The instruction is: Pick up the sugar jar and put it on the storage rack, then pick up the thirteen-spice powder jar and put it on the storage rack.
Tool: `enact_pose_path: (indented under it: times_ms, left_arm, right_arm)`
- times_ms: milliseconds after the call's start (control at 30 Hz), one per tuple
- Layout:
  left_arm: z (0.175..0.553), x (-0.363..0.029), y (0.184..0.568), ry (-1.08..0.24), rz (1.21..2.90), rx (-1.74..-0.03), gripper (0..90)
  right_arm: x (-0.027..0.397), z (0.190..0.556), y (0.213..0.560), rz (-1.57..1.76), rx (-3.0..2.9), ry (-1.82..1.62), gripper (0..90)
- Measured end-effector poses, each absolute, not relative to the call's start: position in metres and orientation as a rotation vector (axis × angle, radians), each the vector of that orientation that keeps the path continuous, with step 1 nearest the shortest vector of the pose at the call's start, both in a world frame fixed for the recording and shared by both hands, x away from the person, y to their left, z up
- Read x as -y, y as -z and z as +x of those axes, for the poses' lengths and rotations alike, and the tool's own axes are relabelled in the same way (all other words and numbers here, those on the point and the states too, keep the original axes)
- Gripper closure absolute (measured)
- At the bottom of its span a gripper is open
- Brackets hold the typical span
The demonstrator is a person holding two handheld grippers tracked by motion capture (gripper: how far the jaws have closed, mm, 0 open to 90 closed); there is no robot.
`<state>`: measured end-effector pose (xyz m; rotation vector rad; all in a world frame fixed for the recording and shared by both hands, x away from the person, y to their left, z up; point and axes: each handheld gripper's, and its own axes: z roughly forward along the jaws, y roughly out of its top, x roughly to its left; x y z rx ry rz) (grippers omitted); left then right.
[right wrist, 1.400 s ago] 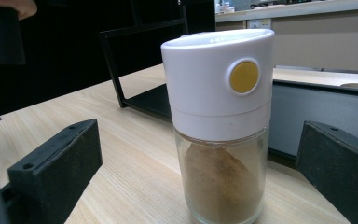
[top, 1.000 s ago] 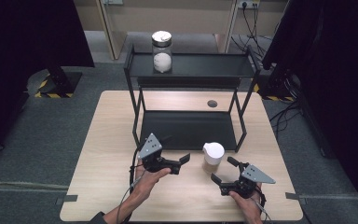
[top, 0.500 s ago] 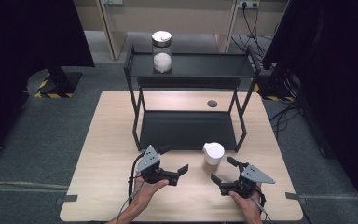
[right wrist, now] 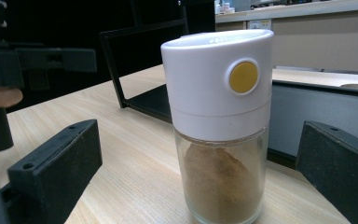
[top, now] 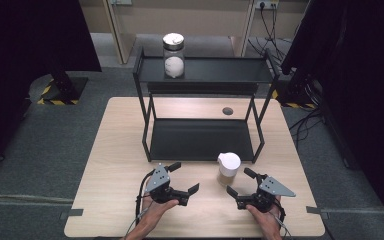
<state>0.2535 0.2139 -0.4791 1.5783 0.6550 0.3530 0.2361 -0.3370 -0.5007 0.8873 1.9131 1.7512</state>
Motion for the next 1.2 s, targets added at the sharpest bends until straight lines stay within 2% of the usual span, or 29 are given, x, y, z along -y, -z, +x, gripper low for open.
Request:
enact_pose_path:
  times_ms: [267, 1200]
  left_arm:
    - [0.246, -0.218, 0.487, -0.392, 1.597, -0.636, 0.7]
    - [0.245, -0.220, 0.496, -0.368, 1.614, -0.654, 0.6]
  right_arm:
    - [0.338, 0.236, 0.500, 0.885, -1.914, -1.754, 0.5]
    - [0.337, 0.236, 0.501, 0.881, -1.907, -1.752, 0.5]
